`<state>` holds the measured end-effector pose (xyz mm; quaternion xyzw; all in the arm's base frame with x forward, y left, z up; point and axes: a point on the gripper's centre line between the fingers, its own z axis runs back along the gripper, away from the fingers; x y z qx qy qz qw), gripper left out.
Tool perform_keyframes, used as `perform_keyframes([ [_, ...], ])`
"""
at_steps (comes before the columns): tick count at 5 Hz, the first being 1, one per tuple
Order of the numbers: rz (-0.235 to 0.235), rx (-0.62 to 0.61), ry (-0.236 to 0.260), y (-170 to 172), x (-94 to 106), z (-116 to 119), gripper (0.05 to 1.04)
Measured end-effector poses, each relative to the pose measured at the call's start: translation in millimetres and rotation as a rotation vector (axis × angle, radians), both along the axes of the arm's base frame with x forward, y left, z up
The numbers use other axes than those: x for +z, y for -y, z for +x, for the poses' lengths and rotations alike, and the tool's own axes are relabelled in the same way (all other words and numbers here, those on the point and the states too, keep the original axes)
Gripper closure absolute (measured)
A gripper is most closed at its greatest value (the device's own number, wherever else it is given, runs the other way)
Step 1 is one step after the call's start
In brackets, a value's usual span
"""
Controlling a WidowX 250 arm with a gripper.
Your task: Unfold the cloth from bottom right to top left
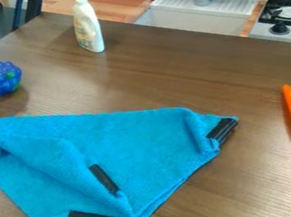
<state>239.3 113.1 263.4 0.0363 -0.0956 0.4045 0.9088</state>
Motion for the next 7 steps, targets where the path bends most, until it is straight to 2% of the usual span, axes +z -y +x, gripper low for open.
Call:
perform_keyframes([
  [1, -0.012, -0.014, -0.019, 0.8, -7.0, 1.6, 0.084],
  [2, -0.055, -0.205, -0.027, 15.0, -34.8, 5.2, 0.084],
  [3, -0.031, -0.058, 0.015, 37.0, -37.7, -7.0, 0.084],
  [4, 0.001, 0.008, 0.038, 58.9, -57.7, -12.8, 0.084],
  [5, 0.057, 0.093, 0.044, 86.1, -79.1, -18.9, 0.084],
  [6, 0.1, 0.175, 0.082, 103.0, -96.0, -25.8, 0.084],
  [7, 0.144, 0.172, 0.095, 122.3, -118.3, -32.9, 0.084],
])
